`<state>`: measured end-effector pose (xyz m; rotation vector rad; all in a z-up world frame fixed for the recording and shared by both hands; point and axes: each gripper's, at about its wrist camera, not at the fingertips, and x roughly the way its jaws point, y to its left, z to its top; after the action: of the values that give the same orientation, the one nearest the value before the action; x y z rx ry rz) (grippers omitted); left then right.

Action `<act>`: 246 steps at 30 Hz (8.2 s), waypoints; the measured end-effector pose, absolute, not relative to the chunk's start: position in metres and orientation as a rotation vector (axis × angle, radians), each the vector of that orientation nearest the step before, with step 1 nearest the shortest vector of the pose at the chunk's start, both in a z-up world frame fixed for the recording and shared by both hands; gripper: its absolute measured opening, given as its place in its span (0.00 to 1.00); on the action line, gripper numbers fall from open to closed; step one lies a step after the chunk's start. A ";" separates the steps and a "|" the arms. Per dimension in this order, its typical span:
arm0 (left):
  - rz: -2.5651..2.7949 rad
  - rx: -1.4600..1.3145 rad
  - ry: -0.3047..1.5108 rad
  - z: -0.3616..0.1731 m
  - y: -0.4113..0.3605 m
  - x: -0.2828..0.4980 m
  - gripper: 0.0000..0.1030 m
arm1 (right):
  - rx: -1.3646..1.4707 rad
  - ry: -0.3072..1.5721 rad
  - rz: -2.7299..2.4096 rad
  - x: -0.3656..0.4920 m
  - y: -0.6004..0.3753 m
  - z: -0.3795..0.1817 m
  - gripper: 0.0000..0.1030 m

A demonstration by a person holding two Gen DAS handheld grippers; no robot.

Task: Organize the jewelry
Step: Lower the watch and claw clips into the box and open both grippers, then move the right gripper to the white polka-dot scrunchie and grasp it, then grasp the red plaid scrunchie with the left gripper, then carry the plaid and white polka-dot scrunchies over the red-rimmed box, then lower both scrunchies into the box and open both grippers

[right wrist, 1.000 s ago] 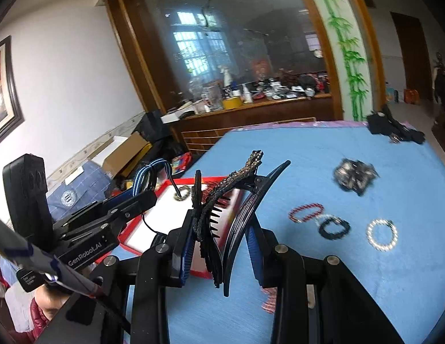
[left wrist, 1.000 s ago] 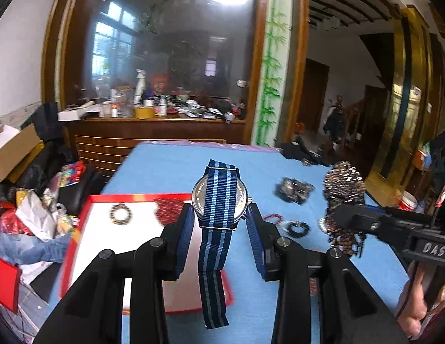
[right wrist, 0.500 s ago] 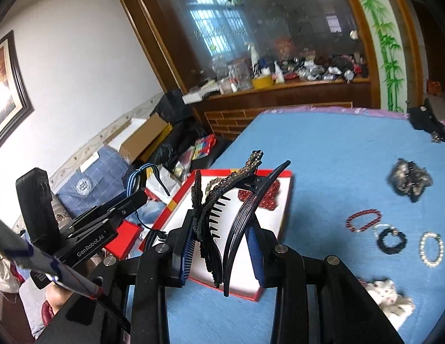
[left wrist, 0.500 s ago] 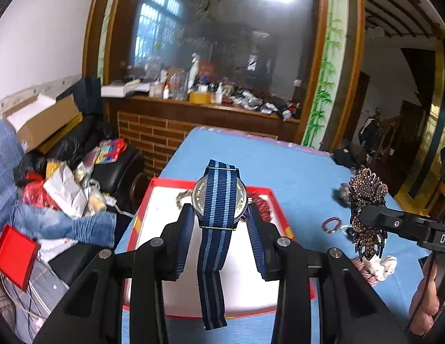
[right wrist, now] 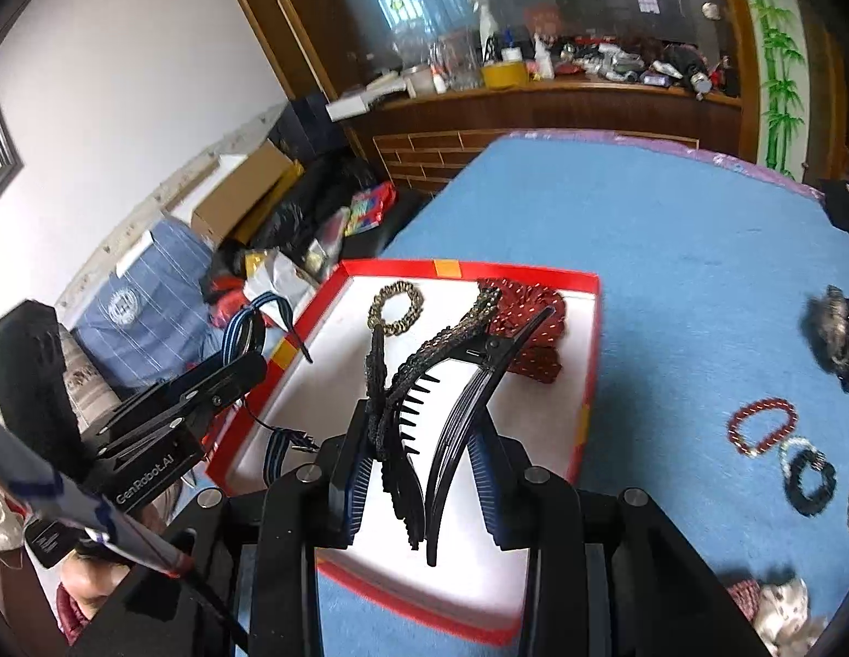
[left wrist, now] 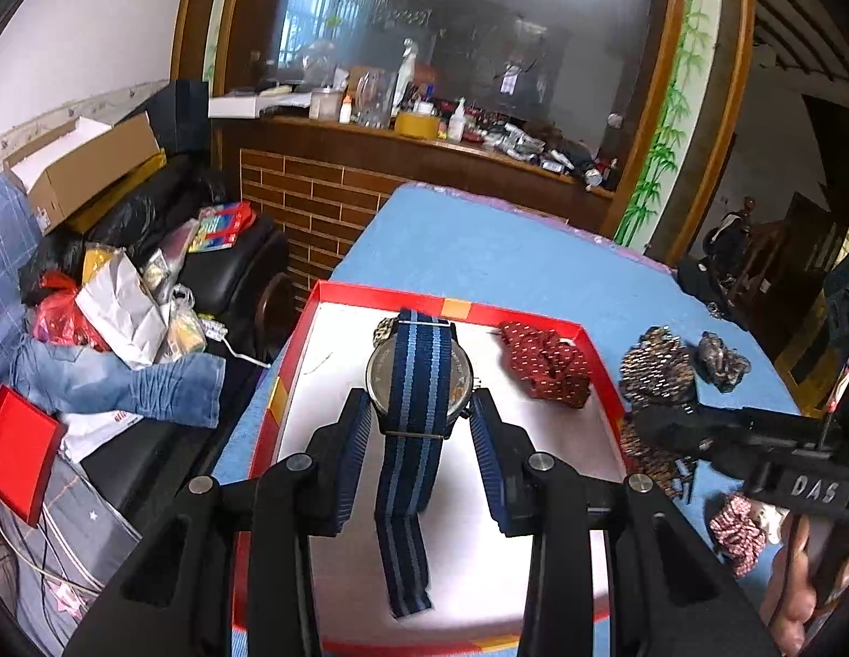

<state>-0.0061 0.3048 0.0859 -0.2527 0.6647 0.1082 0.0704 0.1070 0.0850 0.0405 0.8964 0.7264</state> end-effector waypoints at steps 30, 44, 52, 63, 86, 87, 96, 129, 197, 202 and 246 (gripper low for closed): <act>0.084 -0.318 0.765 0.056 0.329 0.031 0.31 | -0.013 1.056 0.679 0.128 0.161 0.045 0.48; -0.036 -0.260 0.630 0.106 0.241 -0.030 0.48 | 0.101 0.762 0.731 0.030 0.023 0.113 0.48; -0.188 -0.190 0.641 0.107 0.155 -0.055 0.51 | 0.180 0.733 0.579 -0.009 -0.111 0.110 0.48; -0.326 -0.129 0.770 0.072 0.081 -0.058 0.51 | 0.361 0.950 0.396 0.008 -0.179 0.045 0.57; -0.393 -0.080 0.964 0.018 -0.006 0.000 0.68 | 0.462 0.651 0.409 0.013 -0.211 0.063 0.10; -0.366 -0.067 0.977 0.012 -0.009 0.005 0.58 | 0.465 0.650 0.413 0.014 -0.211 0.064 0.10; -0.366 -0.110 0.858 0.026 0.009 0.011 0.14 | 0.419 0.654 0.447 0.012 -0.198 0.065 0.11; -0.115 0.006 0.608 0.050 0.026 0.002 0.14 | 0.222 0.626 0.477 0.001 -0.160 0.067 0.11; 0.154 -0.238 0.671 0.047 0.242 -0.038 0.15 | 0.078 0.745 0.707 0.028 0.078 0.073 0.12; 0.168 -0.236 0.704 0.040 0.243 -0.031 0.15 | 0.071 0.775 0.684 0.039 0.083 0.059 0.12; 0.218 -0.231 0.739 0.028 0.246 -0.019 0.35 | 0.078 0.844 0.680 0.049 0.080 0.040 0.25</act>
<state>-0.0193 0.2455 0.0282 -0.2310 0.7395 0.2181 0.0492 0.0798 0.0404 0.0784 0.8442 0.6795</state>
